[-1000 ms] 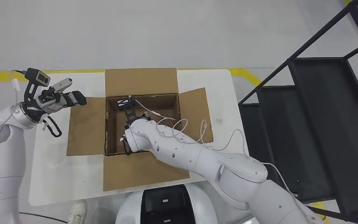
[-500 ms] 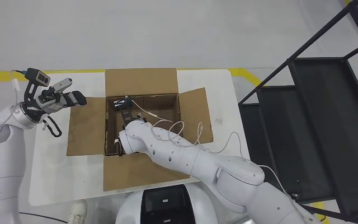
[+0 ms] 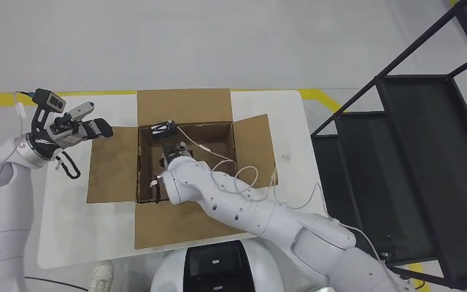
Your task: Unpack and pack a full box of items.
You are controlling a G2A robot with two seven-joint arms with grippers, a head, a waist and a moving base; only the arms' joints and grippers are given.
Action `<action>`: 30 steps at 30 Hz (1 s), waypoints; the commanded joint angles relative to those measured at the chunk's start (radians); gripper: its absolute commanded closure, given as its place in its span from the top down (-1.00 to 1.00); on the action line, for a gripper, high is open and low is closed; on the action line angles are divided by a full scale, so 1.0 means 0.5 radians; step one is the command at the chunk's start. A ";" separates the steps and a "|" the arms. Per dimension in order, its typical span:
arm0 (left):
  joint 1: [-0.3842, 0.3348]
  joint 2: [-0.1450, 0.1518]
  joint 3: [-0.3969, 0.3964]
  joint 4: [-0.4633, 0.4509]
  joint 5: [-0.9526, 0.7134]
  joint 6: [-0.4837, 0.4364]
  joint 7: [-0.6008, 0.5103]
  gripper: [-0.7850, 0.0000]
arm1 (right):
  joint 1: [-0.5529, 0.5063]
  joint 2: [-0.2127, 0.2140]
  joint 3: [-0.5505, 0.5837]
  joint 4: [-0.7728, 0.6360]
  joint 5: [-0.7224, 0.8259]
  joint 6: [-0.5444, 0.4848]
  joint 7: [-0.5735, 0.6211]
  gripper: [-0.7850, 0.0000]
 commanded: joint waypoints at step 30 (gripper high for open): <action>0.000 0.000 0.000 0.000 0.000 0.000 0.000 1.00 | -1.015 0.385 0.907 -1.602 -0.609 -0.803 0.431 -1.00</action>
